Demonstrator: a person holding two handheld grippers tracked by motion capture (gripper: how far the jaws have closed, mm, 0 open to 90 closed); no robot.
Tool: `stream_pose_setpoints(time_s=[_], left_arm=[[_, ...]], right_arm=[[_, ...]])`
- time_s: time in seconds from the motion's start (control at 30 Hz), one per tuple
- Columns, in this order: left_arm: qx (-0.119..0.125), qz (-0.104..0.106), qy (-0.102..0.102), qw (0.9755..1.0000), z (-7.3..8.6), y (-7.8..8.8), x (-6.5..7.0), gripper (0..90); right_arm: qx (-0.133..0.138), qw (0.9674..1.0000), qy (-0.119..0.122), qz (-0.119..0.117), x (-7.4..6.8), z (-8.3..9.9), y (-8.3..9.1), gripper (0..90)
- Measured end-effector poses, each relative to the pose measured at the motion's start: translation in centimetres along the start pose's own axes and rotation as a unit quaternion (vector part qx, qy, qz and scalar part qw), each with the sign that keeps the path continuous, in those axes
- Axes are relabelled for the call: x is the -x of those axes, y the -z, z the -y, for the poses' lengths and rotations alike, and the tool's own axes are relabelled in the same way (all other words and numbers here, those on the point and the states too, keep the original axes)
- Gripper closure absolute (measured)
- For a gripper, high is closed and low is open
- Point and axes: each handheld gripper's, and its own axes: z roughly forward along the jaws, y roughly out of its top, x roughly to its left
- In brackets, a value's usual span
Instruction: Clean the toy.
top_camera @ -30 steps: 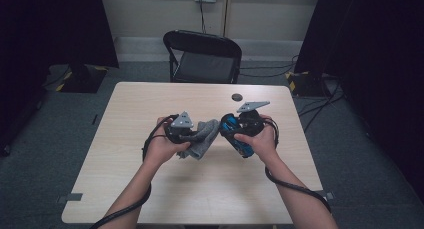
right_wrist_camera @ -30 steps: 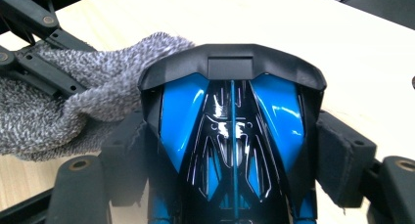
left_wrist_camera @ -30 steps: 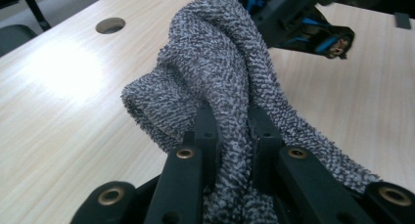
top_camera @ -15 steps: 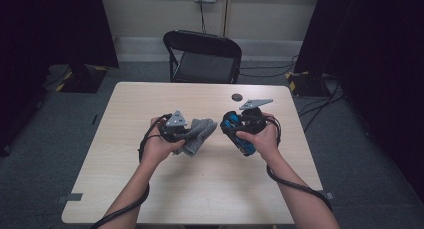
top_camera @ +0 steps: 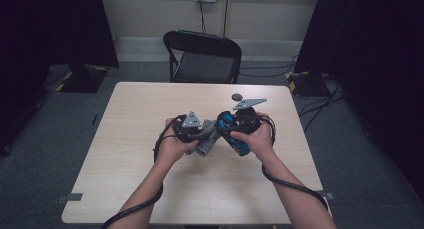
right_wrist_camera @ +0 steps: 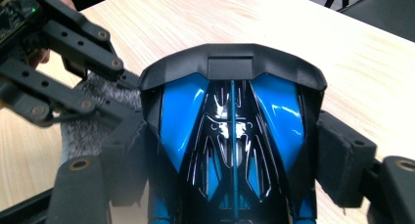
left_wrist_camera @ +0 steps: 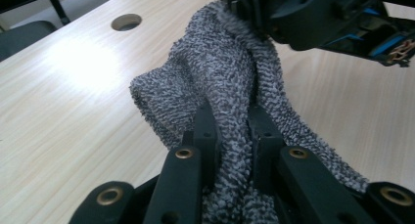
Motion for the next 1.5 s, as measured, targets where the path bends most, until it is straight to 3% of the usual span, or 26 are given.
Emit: stream_pose_setpoints(time_s=[0.83,1.2,1.5], left_arm=[[-0.016,0.062,-0.021,0.9978,0.5,-2.5,3.8,77.7],[-0.016,0.083,-0.023,0.9962,1.0,-2.9,4.6,77.7],[-0.03,0.094,-0.042,0.9943,0.9,-3.1,4.8,77.6]], right_arm=[[0.005,0.9994,-0.014,0.031,0.1,-1.5,-1.3,25.8],[0.008,0.9991,-0.026,0.032,0.4,-1.8,-1.2,25.8],[0.014,0.9986,-0.033,0.038,0.8,-2.2,-0.6,25.8]])
